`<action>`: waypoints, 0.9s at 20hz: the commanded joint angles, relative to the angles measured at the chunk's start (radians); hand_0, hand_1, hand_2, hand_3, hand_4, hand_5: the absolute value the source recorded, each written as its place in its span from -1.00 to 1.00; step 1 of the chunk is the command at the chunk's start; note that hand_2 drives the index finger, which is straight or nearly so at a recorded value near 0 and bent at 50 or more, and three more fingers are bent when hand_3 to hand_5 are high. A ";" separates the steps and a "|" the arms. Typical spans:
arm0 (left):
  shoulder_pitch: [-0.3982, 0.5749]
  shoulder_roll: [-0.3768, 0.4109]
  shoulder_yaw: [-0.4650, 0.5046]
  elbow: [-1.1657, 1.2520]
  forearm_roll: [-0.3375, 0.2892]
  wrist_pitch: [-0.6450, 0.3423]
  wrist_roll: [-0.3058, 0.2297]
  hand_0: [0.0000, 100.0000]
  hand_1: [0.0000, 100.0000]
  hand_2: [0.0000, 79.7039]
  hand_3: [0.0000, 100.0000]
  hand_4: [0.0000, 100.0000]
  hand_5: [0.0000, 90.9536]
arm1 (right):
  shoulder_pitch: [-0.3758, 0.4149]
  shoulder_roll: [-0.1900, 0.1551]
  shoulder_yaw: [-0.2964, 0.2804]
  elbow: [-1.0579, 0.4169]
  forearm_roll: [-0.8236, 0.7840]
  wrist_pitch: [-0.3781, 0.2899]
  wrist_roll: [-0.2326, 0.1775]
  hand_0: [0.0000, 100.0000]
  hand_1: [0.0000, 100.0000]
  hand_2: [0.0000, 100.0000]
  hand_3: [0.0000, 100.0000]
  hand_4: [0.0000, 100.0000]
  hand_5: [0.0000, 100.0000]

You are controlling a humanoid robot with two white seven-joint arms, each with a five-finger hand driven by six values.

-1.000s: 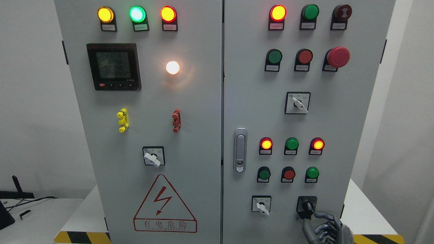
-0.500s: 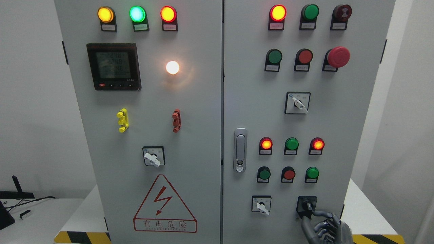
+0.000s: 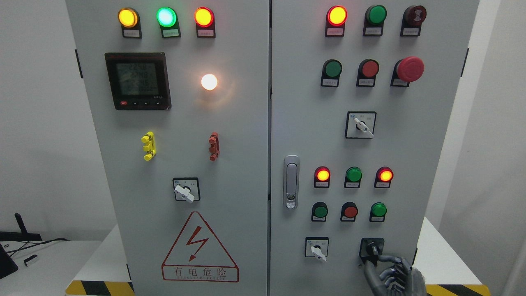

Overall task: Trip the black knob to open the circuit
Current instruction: 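Close the right hand fingers around the black rotary knob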

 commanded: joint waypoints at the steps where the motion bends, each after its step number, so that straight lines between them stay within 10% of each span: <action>1: 0.000 -0.001 0.000 0.001 -0.031 0.000 0.000 -0.76 -0.22 -1.00 -1.00 -1.00 -1.00 | -0.006 0.008 -0.009 -0.001 0.000 0.001 0.000 -0.38 0.57 -0.07 0.64 0.79 0.99; 18: 0.000 0.001 0.000 0.001 -0.031 0.000 0.000 -0.76 -0.22 -1.00 -1.00 -1.00 -1.00 | -0.012 0.017 0.009 0.001 0.000 0.003 0.000 -0.36 0.55 0.00 0.69 0.81 0.99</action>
